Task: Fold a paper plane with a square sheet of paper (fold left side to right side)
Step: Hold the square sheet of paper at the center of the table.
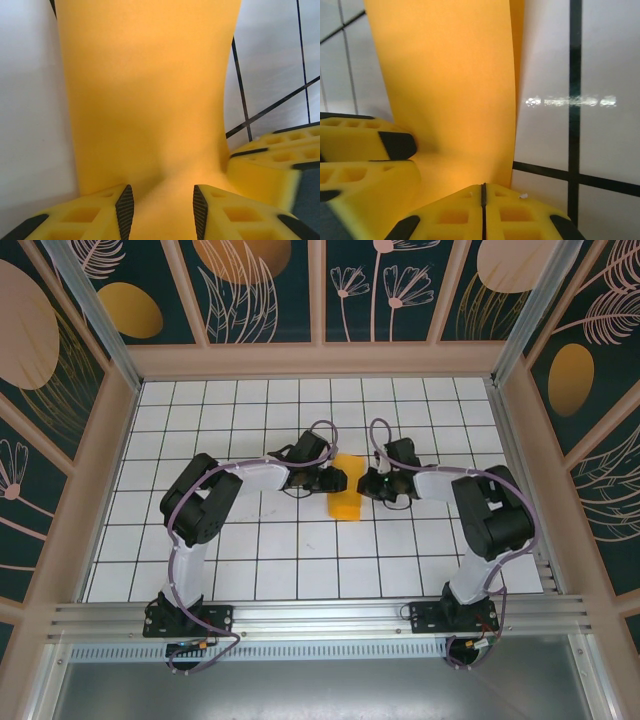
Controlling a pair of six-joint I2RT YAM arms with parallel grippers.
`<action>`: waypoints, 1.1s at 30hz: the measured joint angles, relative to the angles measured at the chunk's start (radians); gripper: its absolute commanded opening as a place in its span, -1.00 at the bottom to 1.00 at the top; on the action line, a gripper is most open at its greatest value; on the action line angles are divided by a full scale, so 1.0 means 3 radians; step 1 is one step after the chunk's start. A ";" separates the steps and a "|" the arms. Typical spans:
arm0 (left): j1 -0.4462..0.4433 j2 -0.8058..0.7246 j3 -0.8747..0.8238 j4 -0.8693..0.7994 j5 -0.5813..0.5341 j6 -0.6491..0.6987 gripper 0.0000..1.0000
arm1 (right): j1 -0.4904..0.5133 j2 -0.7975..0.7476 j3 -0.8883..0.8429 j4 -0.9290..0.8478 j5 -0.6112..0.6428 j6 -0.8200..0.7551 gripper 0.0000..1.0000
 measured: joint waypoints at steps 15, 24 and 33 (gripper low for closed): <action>0.0000 -0.0008 -0.0019 0.0027 0.0004 0.0001 -0.18 | -0.0067 0.0580 0.0841 0.0058 -0.0253 -0.0006 -0.84; -0.0001 -0.0017 -0.0031 0.0039 0.0006 0.0015 -0.16 | -0.0003 0.0907 0.1031 -0.0038 -0.0187 -0.0013 -0.84; -0.0015 -0.0060 -0.0125 0.0163 0.0009 0.0128 -0.13 | 0.0028 0.0924 0.1077 -0.0136 -0.0048 -0.0013 -0.84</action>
